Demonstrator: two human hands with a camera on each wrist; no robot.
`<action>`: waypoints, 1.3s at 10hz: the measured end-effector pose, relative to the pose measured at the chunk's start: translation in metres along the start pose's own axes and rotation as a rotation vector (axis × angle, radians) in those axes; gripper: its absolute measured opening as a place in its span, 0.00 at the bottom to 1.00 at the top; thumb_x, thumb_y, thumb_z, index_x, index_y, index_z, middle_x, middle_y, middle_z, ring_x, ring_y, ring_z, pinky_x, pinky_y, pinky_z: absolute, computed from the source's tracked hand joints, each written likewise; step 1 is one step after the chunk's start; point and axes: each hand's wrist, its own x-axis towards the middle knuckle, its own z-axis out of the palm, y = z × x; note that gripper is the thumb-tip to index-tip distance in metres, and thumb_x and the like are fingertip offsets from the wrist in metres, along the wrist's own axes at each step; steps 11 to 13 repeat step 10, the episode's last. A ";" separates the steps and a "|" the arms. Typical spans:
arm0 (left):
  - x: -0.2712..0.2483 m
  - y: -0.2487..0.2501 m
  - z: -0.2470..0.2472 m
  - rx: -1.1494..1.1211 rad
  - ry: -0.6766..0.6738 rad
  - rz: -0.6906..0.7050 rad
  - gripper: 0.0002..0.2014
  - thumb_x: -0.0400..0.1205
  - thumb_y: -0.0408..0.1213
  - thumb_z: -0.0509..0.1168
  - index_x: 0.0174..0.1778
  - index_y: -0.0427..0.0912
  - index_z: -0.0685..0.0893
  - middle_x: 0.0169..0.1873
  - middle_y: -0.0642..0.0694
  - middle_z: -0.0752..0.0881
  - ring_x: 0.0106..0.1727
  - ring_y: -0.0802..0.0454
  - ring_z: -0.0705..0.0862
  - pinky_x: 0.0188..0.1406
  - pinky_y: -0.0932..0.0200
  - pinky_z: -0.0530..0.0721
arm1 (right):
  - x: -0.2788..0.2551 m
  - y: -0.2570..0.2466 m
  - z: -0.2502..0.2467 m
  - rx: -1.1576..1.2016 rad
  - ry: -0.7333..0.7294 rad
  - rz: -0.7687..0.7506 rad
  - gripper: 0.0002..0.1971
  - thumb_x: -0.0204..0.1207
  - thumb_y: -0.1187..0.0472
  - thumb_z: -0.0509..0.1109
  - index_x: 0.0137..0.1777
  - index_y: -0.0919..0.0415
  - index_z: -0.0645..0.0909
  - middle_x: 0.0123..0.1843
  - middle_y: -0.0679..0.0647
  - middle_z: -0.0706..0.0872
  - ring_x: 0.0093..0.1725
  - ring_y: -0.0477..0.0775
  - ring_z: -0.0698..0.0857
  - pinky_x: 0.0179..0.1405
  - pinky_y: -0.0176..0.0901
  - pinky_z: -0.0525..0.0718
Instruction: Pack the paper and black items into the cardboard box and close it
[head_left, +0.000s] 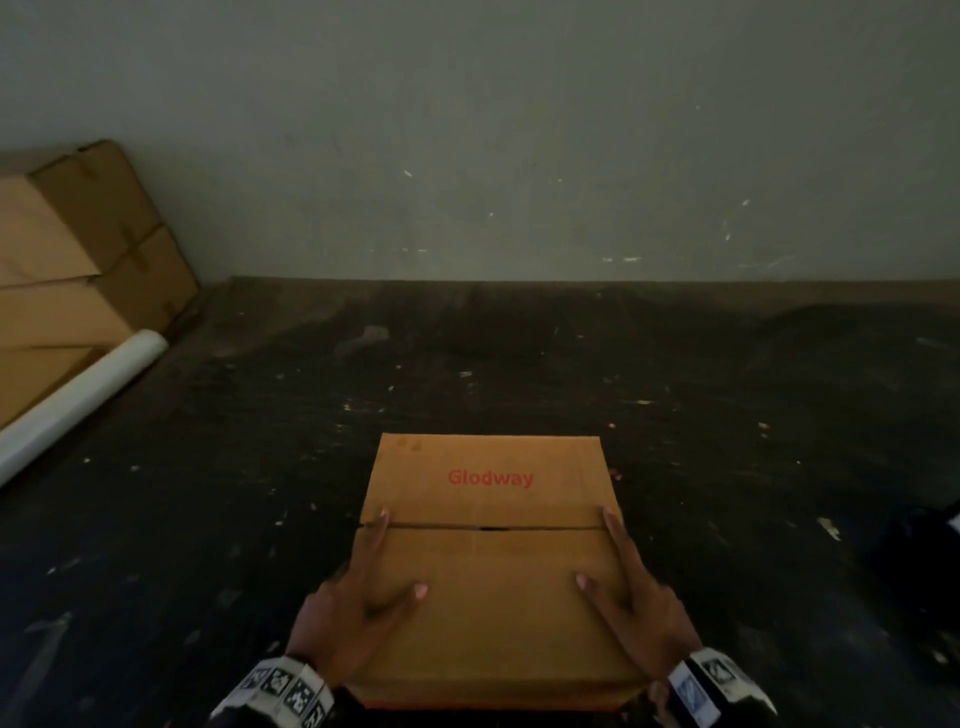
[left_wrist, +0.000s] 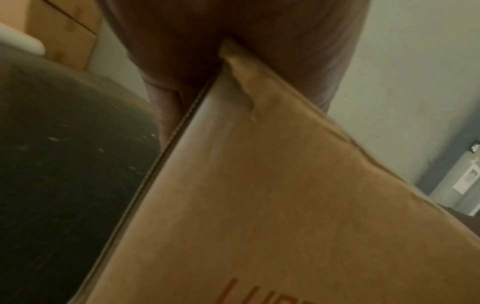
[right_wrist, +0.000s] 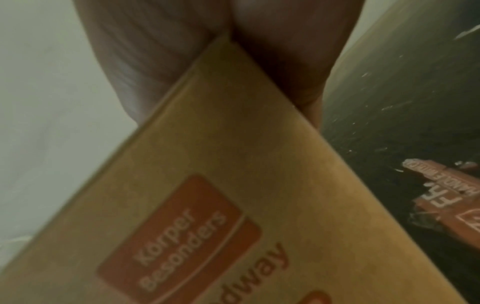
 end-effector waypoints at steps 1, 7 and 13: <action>-0.001 0.002 -0.002 -0.022 -0.002 -0.023 0.47 0.77 0.76 0.55 0.74 0.78 0.21 0.87 0.44 0.61 0.77 0.42 0.77 0.78 0.41 0.73 | 0.003 -0.001 0.004 -0.015 0.039 -0.006 0.42 0.72 0.21 0.53 0.62 0.12 0.16 0.88 0.54 0.58 0.75 0.64 0.78 0.78 0.72 0.67; 0.003 0.002 -0.002 -0.109 0.058 -0.064 0.46 0.73 0.78 0.59 0.71 0.87 0.26 0.86 0.49 0.61 0.77 0.42 0.75 0.77 0.40 0.73 | 0.001 -0.007 0.003 -0.003 0.059 0.036 0.41 0.72 0.20 0.52 0.62 0.12 0.16 0.88 0.50 0.58 0.75 0.61 0.77 0.78 0.71 0.67; -0.011 -0.008 -0.007 -0.418 0.107 -0.122 0.38 0.79 0.75 0.51 0.74 0.86 0.29 0.87 0.45 0.59 0.76 0.34 0.75 0.76 0.34 0.70 | -0.015 -0.010 -0.003 0.250 0.078 0.092 0.39 0.74 0.22 0.48 0.64 0.15 0.16 0.90 0.53 0.51 0.77 0.70 0.72 0.81 0.70 0.61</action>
